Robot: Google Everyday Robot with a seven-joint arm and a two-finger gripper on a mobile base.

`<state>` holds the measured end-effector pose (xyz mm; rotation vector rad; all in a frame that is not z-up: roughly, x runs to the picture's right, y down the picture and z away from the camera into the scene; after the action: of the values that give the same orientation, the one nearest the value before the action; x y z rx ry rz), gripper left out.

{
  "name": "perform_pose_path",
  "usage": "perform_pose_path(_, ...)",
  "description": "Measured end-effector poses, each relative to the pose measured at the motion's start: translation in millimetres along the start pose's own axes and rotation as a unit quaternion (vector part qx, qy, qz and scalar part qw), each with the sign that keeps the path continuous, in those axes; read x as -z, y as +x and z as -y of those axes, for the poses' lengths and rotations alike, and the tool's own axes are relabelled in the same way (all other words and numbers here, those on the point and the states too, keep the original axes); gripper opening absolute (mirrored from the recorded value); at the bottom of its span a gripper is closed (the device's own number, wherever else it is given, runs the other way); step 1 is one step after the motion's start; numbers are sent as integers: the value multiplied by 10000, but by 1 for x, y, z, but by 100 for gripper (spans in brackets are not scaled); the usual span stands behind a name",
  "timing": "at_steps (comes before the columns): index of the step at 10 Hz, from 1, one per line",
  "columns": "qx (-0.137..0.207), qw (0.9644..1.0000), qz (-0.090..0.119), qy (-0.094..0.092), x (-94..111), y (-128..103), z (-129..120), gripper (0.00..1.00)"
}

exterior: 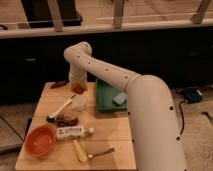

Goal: Place apple in paper cup

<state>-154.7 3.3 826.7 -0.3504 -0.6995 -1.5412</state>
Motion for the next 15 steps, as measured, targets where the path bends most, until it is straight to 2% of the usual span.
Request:
perform_pose_path(2, 19, 10000, 9, 5, 0, 0, 2, 26)
perform_pose_path(4, 31, 10000, 19, 5, -1, 0, 2, 32)
perform_pose_path(13, 68, 10000, 33, 1, -1, 0, 4, 32)
perform_pose_path(15, 87, 10000, 43, 2, -2, 0, 6, 37)
